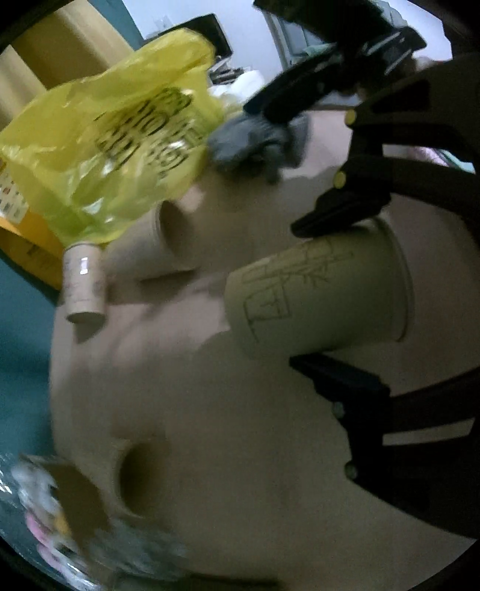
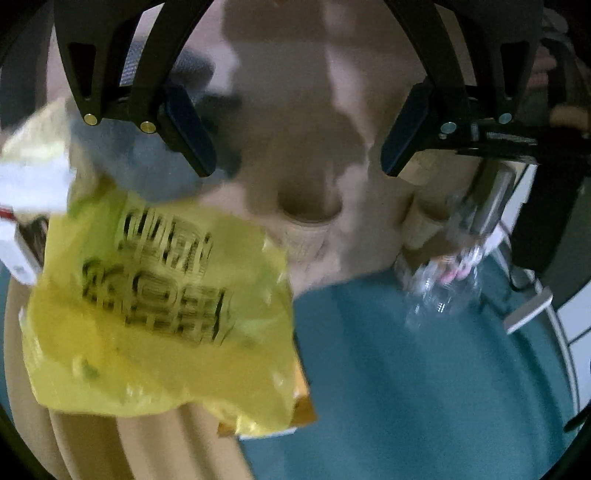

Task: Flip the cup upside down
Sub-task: 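Lift the cup with the left tool while the right tool grasps it from the left tool, then rotate the held cup with the right tool so its base faces up, then lower the cup rim-down onto the table and open the right tool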

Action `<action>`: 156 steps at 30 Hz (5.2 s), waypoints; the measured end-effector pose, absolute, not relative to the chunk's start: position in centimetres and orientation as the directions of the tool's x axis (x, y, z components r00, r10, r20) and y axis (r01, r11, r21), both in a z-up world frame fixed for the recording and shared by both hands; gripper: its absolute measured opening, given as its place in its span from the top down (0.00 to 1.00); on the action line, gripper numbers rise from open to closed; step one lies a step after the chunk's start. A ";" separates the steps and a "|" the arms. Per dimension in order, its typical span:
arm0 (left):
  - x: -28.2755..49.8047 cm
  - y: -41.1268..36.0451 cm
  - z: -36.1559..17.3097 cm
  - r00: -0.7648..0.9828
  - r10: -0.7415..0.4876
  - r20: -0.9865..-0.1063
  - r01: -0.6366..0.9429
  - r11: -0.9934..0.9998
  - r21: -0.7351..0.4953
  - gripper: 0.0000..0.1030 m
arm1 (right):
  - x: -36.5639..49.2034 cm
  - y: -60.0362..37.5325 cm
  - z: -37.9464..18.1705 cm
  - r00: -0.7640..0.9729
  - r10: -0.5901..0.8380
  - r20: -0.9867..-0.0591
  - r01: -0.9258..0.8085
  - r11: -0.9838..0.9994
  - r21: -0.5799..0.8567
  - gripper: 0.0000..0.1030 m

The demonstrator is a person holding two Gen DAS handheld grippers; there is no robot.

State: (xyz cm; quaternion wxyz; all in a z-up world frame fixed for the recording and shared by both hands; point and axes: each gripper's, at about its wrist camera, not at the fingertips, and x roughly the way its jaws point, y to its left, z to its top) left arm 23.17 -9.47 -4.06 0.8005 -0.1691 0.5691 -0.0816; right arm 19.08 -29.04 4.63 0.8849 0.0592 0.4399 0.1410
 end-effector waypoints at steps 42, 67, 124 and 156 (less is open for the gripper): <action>11.6 -3.6 -4.3 0.413 -0.300 -0.860 -0.105 0.922 -0.372 0.21 | 11.8 -22.1 3.5 0.389 0.361 -0.848 -0.315 0.917 0.245 0.10; 6.8 7.4 -7.9 0.516 -0.219 -0.828 -0.206 0.907 -0.368 0.21 | 16.0 -12.0 0.2 -0.009 0.163 -0.987 -0.522 0.841 0.143 0.45; 4.3 0.6 -5.2 0.625 -0.144 -0.767 -0.035 0.977 -0.212 0.21 | -1.5 -19.5 2.1 0.771 0.425 -0.474 -0.436 0.895 0.094 0.44; 2.5 -1.3 -1.1 0.780 -0.130 -0.612 0.025 0.984 -0.177 0.21 | -0.2 -18.8 7.2 0.747 0.321 -0.582 -0.353 0.934 0.061 0.17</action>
